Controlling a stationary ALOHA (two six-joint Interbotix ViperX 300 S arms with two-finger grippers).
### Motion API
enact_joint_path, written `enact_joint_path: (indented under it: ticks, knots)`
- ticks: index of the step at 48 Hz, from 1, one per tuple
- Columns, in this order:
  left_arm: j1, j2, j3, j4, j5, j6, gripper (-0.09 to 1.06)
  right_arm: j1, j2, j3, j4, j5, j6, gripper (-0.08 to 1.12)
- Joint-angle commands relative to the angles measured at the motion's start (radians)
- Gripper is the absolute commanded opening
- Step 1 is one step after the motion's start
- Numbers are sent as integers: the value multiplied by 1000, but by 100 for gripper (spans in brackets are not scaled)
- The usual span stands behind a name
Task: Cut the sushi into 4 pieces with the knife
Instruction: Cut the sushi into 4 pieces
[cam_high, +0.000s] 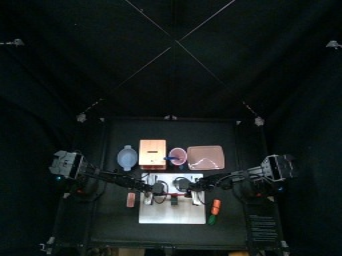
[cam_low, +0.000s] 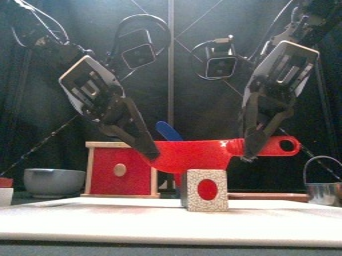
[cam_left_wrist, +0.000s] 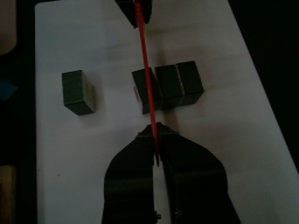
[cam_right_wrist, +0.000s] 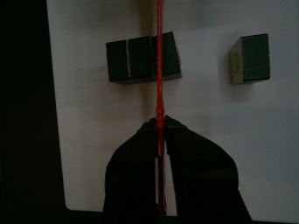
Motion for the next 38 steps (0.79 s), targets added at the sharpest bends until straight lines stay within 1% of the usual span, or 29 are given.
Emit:
enact_joint_path:
  ticks: [1,10,16,21,28,32,38]
  knots:
    - [-6,-21,-8,2,6,3,35,17,-25,-14,-2,5,-3,15]
    - [-17,-34,-11,-2,6,2,35,17,-32,-15,-6,5,-3,15]
    - [-26,-32,-9,-12,6,2,35,17,-32,-9,-8,3,-5,15]
    - [-40,-29,-8,-35,6,2,35,18,-32,-9,-6,3,-3,15]
    - [-51,-21,-6,-69,6,2,35,20,-31,-5,-9,5,-5,15]
    - [-55,-14,-6,-81,6,2,35,18,-28,-2,-11,5,-5,15]
    - [-57,-5,-6,-86,5,3,35,18,-23,0,-14,5,-5,15]
